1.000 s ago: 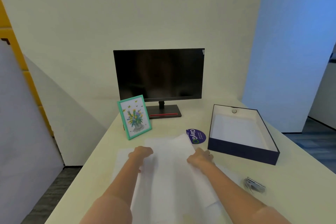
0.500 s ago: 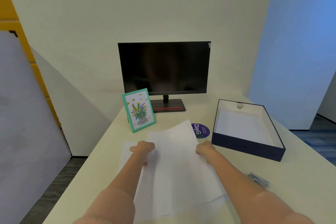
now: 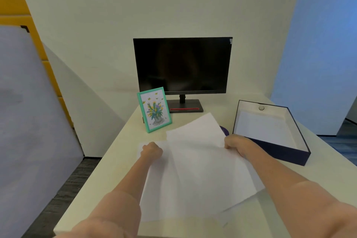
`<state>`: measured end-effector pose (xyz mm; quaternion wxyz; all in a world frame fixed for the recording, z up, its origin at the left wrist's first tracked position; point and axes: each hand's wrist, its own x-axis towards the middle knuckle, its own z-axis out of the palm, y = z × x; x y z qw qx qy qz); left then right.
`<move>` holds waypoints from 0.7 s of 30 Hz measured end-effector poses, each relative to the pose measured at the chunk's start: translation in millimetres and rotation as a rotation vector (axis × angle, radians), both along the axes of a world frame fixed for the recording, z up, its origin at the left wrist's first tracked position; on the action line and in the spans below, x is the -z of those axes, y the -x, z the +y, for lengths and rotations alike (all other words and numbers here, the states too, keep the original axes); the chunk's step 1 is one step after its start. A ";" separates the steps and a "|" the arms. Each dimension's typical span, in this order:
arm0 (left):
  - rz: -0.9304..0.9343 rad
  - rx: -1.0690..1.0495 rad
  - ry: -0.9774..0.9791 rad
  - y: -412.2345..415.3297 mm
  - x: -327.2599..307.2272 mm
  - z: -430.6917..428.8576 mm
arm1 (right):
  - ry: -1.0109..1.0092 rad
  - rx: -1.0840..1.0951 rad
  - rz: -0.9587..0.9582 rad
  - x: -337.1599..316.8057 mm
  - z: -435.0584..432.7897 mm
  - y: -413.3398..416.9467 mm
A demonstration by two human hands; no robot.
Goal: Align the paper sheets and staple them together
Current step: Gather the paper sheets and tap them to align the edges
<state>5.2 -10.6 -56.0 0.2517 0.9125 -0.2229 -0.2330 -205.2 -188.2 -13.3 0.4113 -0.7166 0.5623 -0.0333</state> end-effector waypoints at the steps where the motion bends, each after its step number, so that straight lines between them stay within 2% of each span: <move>1: 0.008 -0.006 0.015 0.4 1.3 -0.7 | 0.015 -0.055 0.048 0.0 1.7 -0.4; 4: 0.056 -0.025 0.079 0.0 5.6 -5.6 | 0.104 -0.192 0.177 3.7 11.2 -2.9; 8: 0.163 -0.056 0.155 10.8 0.2 -7.9 | 0.147 -0.199 0.312 23.6 14.0 -10.4; 11: 0.214 -0.084 0.154 8.2 -0.4 -12.4 | 0.271 -0.193 0.437 34.5 19.5 -15.1; 16: 0.308 -0.098 0.147 1.7 5.9 -12.0 | 0.239 -0.173 0.396 38.2 18.6 -15.1; 21: 0.295 -0.108 0.122 -16.6 32.2 -21.4 | 0.186 -0.164 0.303 45.6 9.1 -16.7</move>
